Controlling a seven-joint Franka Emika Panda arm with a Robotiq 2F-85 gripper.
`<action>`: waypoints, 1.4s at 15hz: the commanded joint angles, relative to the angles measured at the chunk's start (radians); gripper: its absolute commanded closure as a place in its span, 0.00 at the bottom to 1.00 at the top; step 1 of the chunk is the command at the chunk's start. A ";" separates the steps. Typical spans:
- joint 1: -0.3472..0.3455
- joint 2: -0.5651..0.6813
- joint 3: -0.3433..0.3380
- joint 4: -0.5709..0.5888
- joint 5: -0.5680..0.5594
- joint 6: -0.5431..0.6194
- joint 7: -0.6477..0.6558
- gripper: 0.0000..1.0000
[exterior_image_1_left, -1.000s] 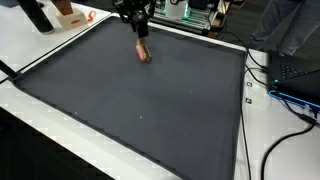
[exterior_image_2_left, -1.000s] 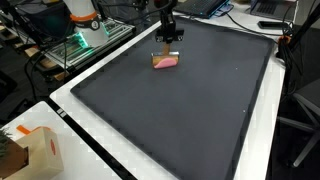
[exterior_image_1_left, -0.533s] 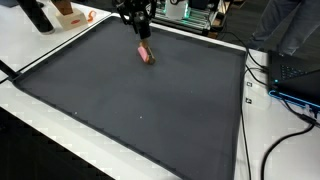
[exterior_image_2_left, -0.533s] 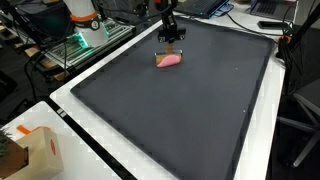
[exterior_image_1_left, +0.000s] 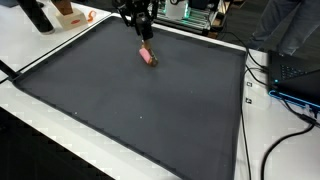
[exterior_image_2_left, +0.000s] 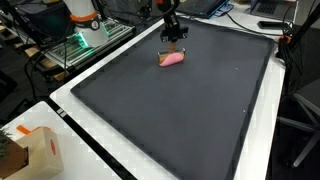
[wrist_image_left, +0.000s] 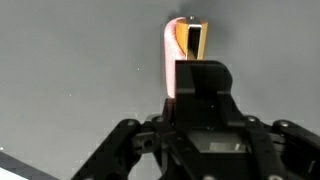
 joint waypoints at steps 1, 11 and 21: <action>0.017 0.016 0.016 0.018 0.055 0.013 -0.024 0.76; 0.022 0.027 0.024 0.060 -0.029 -0.158 0.121 0.76; -0.005 0.009 -0.004 0.034 -0.115 0.022 0.235 0.76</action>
